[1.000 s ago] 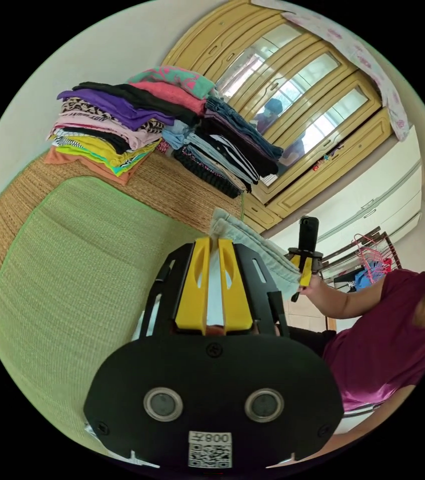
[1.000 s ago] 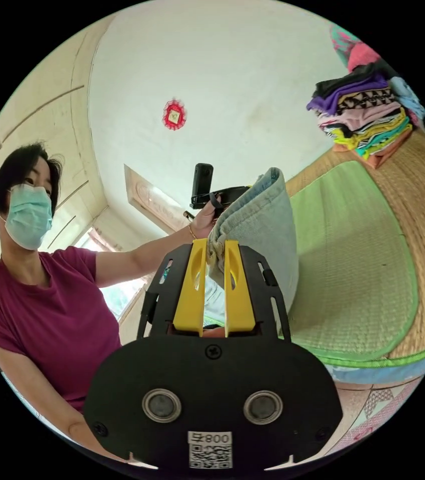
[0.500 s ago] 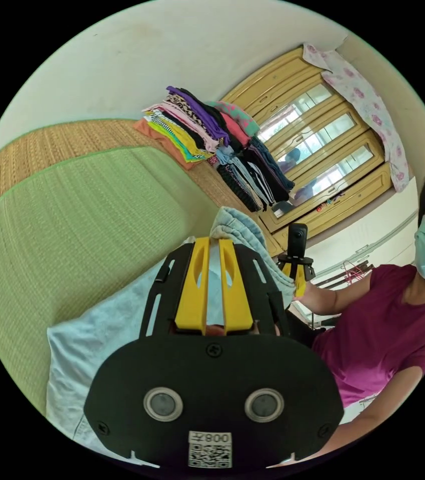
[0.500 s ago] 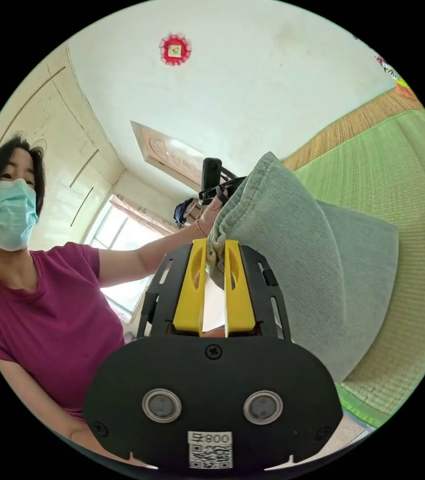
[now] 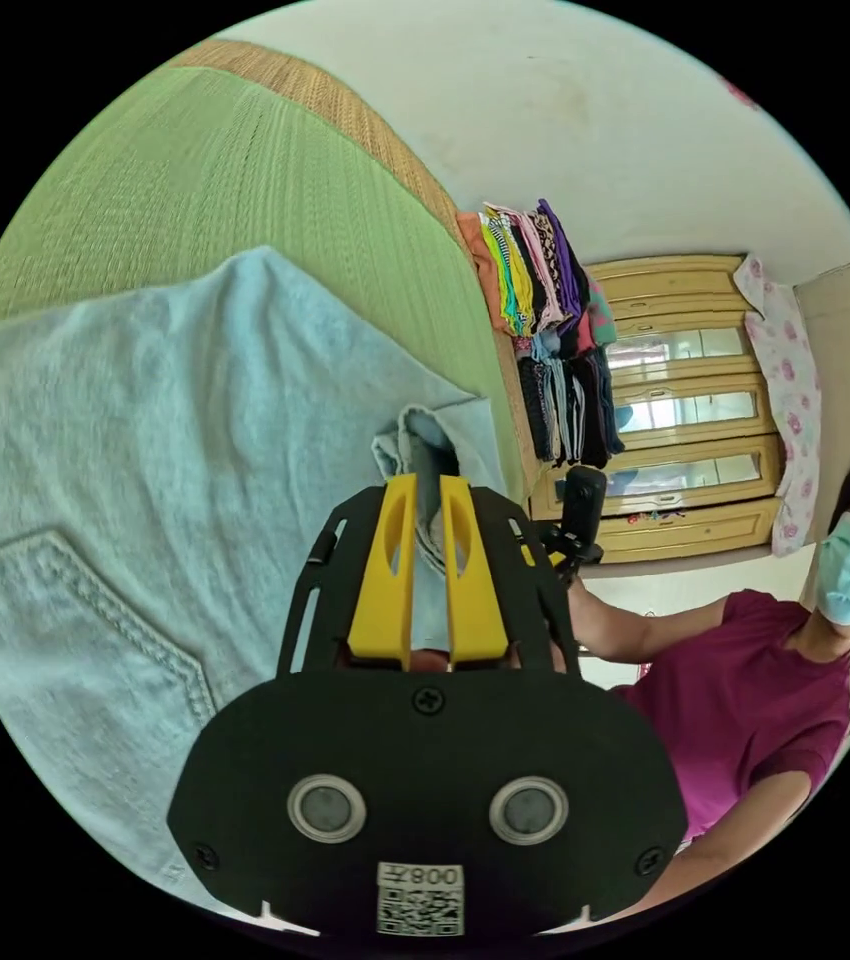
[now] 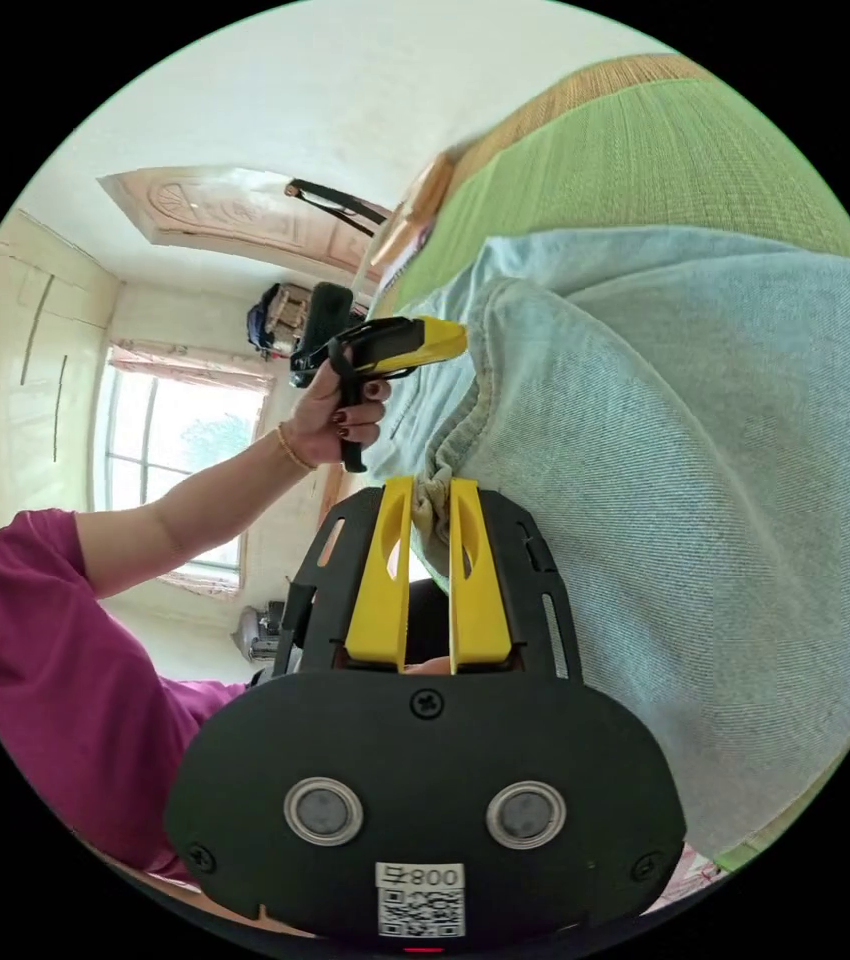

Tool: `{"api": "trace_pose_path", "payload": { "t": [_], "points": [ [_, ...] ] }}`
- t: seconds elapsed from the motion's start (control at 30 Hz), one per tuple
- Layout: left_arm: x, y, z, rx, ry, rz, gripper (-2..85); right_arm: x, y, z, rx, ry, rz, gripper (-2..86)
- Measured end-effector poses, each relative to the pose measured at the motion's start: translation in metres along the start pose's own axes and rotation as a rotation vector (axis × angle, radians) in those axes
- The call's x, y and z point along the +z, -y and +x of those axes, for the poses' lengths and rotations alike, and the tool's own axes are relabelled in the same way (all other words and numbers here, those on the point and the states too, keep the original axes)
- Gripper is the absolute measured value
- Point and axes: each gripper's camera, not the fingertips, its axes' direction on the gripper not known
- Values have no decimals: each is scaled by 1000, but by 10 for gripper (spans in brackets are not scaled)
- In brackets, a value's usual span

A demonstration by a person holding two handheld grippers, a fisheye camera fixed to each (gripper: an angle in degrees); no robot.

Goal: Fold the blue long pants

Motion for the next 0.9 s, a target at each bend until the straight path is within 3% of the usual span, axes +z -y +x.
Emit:
{"api": "trace_pose_path", "payload": {
  "t": [0.2, 0.4, 0.73, 0.9],
  "points": [
    [55, -56, -39, -48, -4, -38, 57, 6, 29, -20, 2, -4, -8, 70],
    [80, -93, -67, -75, -31, 31, 24, 3, 53, -66, -34, -47, -6, 75],
    [129, -160, -81, -121, -40, 3, 107, 27, 71, -114, -89, -118, -87, 61],
    [157, -173, -83, -167, 16, -47, 53, 23, 81, -119, -90, -103, -90, 35]
  ]
}}
